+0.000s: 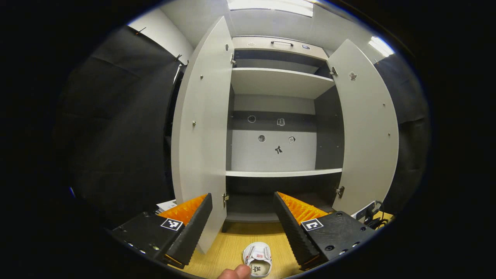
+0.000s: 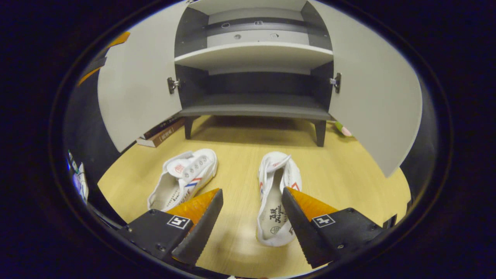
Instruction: Grab one shoe with the right hand and put it into the shoe cabinet, grab the other shoe with the left hand and put it into the shoe cabinet; then close the right door with the right hand and the left door with the left hand.
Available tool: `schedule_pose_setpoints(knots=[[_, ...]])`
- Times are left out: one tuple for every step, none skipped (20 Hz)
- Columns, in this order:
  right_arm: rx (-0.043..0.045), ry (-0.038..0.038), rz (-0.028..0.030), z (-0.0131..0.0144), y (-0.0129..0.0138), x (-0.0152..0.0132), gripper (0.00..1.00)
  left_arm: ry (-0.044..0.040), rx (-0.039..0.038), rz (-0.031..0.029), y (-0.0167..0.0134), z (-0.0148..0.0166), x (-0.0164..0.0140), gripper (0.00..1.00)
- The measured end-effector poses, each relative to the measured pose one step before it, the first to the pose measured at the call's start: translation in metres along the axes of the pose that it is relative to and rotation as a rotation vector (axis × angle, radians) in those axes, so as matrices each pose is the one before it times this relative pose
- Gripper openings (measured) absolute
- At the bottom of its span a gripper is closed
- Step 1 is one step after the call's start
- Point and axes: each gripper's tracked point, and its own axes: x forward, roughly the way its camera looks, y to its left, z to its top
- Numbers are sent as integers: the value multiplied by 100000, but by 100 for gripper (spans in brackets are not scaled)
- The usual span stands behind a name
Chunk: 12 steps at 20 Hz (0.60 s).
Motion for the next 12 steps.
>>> schedule_pose_setpoints(knots=[[-3, 1921, 267, -511, -29, 689, 99, 440, -375, 394, 296, -102, 150, 95], [384, 920, 51, -262, 114, 559, 99, 340, -492, 236, 236, -176, 231, 95], [-56, 558, 417, -77, 63, 650, 97, 370, -477, 298, 209, -153, 154, 95], [-273, 464, -27, -20, -29, 375, 95, 492, 76, 322, 200, -211, 129, 95], [-174, 531, -287, 0, -16, 471, 87, 446, 526, 290, 207, -211, 222, 95], [45, 605, 416, -59, 175, 593, 84, 343, 476, 108, 131, -139, 167, 95], [49, 678, -171, 30, 9, 594, 80, 281, 253, 76, 63, -174, 85, 95], [-33, 684, -274, -50, -21, 511, 78, 300, -21, -60, 63, -137, 148, 95], [-42, 689, 1, 30, 85, 490, 65, 309, -137, -111, 27, -170, 194, 95], [-514, -137, -839, 147, -164, 378, 67, 296, -114, 70, 23, -94, 45, 95], [-1021, -234, -847, 235, -230, 446, 62, 493, -47, 6, 9, -161, 201, 95], [-698, -90, -395, 49, -46, 225, 55, 407, 19, 11, 68, -143, 186, 95]])
